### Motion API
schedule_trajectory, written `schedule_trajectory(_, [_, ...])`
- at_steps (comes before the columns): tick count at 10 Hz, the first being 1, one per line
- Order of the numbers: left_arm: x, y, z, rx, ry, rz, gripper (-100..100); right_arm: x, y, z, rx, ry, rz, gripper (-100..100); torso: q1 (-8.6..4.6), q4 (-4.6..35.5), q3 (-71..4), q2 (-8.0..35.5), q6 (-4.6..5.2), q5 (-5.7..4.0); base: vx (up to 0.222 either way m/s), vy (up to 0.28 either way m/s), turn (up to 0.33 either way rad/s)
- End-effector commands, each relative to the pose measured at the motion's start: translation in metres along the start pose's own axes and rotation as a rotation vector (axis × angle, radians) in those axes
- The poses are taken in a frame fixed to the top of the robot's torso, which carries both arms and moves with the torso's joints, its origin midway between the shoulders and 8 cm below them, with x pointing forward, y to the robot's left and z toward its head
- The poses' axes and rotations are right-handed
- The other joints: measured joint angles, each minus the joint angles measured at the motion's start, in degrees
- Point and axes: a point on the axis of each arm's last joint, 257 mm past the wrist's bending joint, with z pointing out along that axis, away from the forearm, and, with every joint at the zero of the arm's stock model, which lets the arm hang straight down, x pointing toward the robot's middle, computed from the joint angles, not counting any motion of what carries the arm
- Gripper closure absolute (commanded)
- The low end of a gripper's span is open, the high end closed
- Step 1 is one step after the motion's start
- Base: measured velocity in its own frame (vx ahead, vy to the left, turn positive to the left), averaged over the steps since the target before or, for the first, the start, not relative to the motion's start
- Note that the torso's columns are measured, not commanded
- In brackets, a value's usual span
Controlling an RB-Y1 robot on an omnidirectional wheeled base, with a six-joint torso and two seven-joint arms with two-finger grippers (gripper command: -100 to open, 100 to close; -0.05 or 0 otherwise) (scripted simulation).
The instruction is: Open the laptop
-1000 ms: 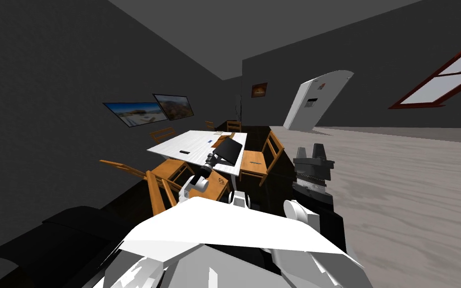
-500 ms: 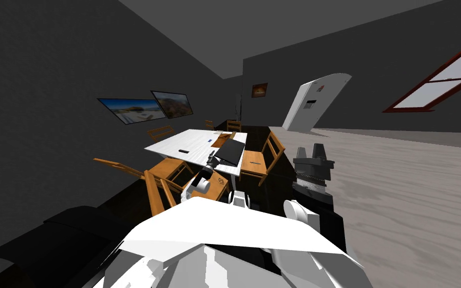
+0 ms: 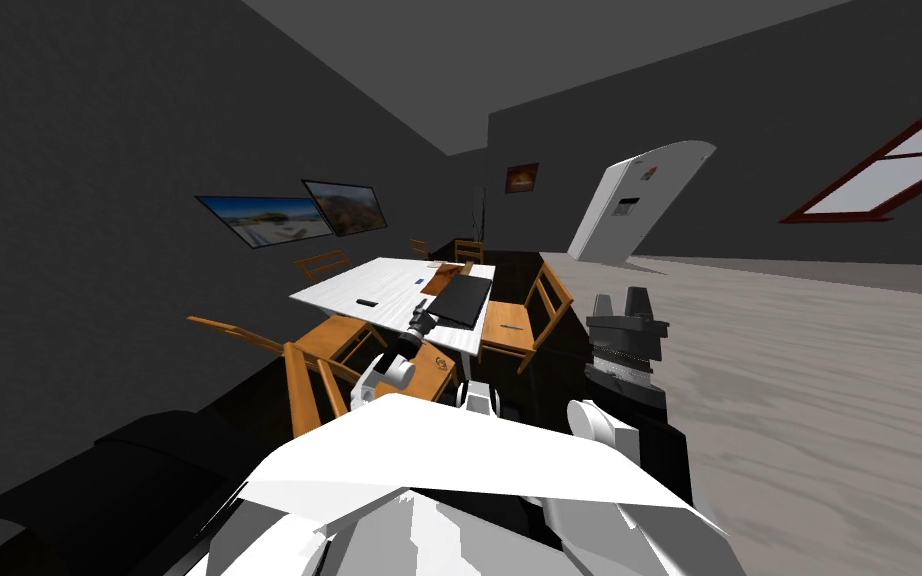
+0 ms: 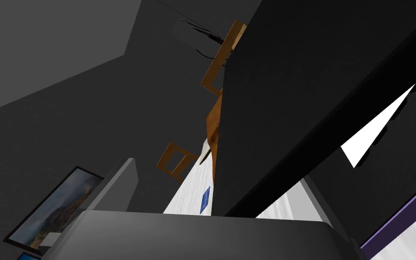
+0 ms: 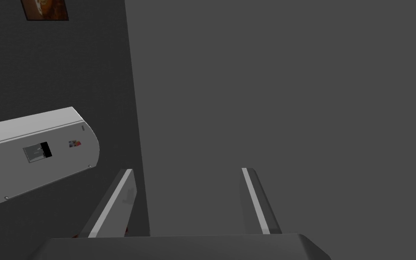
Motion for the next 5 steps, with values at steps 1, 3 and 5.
schedule_trajectory(1, [0.0091,-0.0142,-0.0044,0.001,0.011,0.0,-100,0.0,0.0,0.0,0.0,0.0,0.0,0,-0.01,0.01,0.0,0.01,0.01,-0.01,0.03,-0.02,0.027])
schedule_trajectory(3, [0.0064,-0.0132,-0.0055,-0.006,0.008,-0.001,-100,0.0,0.0,0.0,0.0,0.0,0.0,0,0.03,0.0,-0.07,-0.03,0.02,-0.06,0.019,-0.017,0.021])
schedule_trajectory(5, [0.0053,-0.0118,-0.006,-0.011,0.004,-0.002,0,0.0,0.0,0.0,0.0,0.0,0.0,0,0.05,-0.03,0.0,-0.02,0.0,0.04,0.0,0.0,0.0])
